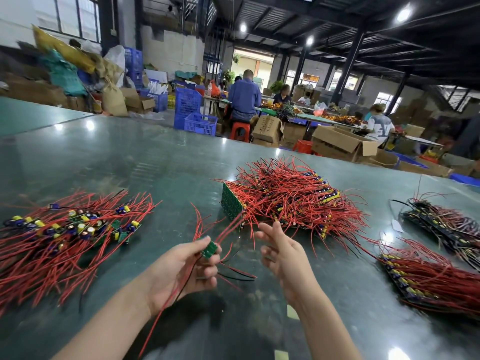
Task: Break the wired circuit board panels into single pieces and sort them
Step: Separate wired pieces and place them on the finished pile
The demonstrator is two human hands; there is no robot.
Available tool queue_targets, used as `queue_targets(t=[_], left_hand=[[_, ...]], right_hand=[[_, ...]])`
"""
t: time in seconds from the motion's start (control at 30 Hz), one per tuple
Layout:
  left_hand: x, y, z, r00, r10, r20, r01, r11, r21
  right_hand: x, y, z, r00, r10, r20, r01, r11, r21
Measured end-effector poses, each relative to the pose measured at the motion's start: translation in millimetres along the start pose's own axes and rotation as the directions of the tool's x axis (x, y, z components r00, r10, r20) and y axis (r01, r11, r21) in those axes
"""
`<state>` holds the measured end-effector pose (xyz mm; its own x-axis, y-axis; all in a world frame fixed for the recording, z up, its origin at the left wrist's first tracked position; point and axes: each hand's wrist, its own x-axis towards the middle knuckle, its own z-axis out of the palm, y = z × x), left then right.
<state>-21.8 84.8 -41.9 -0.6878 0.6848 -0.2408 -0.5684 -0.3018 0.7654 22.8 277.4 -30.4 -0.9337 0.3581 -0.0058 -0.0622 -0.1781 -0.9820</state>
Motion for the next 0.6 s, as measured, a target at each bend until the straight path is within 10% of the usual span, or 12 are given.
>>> queue_targets(t=[0.17, 0.3, 0.43, 0.6], left_hand=[[-14.1, 40.9, -15.0, 0.912, 0.279, -0.3, -0.14, 0.901, 0.409], [-29.9, 77.8, -51.8, 0.673, 0.667, -0.32, 0.114, 0.335, 0.935], [-44.8, 99.8, -85.4, 0.457, 0.836, -0.304, 0.516, 0.029, 0.856], [-44.9, 82.4, -99.7, 0.446, 0.859, -0.251, 0.664, -0.13, 0.736]], right_hand=[[4.8, 10.0, -3.3, 0.99, 0.086, -0.108, -0.09, 0.995, -0.034], [4.6, 9.3, -1.4, 0.991, 0.08, -0.111, -0.088, 0.994, -0.067], [2.1, 8.5, 3.1, 0.995, 0.079, -0.066, -0.088, 0.984, -0.153], [-1.8, 8.7, 8.8, 0.998, 0.068, -0.014, -0.07, 0.967, -0.245]])
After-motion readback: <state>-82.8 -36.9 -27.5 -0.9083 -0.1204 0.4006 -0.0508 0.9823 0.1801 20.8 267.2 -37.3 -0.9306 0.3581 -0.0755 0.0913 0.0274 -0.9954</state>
